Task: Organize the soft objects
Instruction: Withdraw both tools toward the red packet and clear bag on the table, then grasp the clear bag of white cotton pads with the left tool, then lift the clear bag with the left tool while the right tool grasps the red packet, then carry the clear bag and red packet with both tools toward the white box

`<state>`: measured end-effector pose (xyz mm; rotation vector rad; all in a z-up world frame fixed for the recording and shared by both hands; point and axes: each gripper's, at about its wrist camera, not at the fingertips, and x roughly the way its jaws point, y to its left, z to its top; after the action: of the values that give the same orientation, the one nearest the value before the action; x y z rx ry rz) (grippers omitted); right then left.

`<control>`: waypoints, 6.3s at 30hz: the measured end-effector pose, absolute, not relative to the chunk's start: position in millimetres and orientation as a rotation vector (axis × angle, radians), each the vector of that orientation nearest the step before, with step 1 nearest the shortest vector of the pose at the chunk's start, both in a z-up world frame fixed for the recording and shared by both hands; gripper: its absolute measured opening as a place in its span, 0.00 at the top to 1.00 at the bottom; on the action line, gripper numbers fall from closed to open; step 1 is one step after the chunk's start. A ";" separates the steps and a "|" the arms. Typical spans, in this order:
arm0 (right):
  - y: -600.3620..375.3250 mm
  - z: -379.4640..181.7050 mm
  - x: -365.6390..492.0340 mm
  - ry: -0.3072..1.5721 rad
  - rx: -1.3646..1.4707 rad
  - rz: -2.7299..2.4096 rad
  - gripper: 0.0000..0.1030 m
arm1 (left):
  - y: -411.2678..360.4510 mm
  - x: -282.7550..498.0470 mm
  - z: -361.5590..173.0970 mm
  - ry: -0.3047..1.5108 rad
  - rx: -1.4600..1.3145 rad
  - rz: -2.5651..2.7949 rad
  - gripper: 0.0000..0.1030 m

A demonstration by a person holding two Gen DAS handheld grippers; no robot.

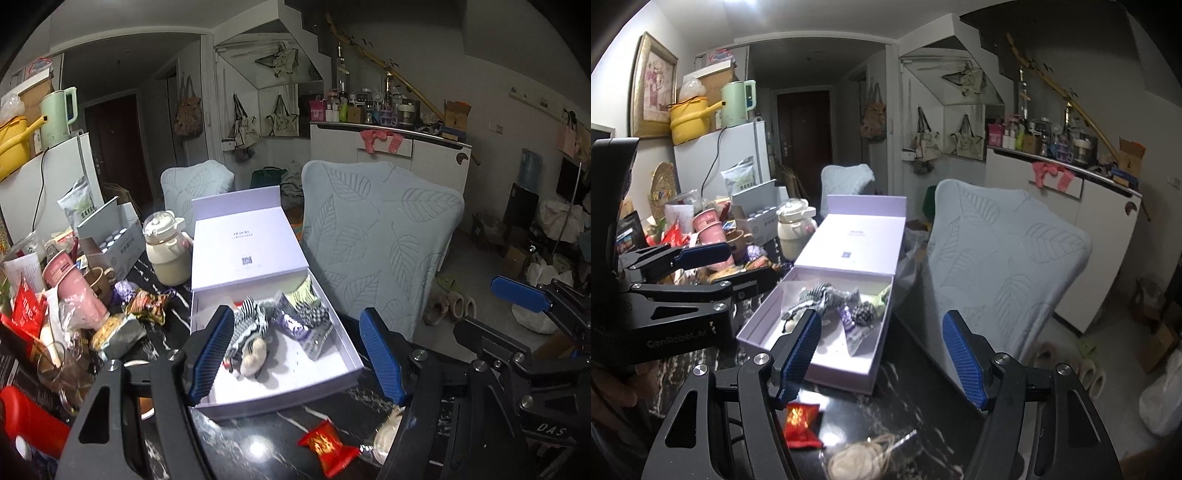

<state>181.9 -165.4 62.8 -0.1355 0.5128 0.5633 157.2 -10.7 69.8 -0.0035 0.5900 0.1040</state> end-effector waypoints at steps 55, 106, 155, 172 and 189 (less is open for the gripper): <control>-270.4 -81.6 119.2 0.864 -0.033 0.422 0.33 | -100.5 125.4 -80.2 0.980 -0.073 -0.132 0.32; -219.0 -87.7 134.6 0.941 -0.028 0.597 0.33 | -12.4 90.7 -58.6 0.834 -0.146 0.034 0.56; -72.0 -116.0 156.7 0.971 -0.236 0.743 0.62 | 69.8 72.9 -123.1 0.917 -0.233 0.207 0.46; -133.2 -104.9 109.3 0.959 -0.114 0.699 0.63 | 51.6 69.0 -114.4 0.878 -0.250 0.159 0.54; -161.3 -100.1 85.7 0.926 -0.046 0.680 0.63 | 11.0 65.7 -100.1 0.856 -0.208 0.028 0.55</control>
<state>85.7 -161.3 -100.1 -0.0459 0.9259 0.6804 65.7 11.0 -100.1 -0.2083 0.8556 0.0278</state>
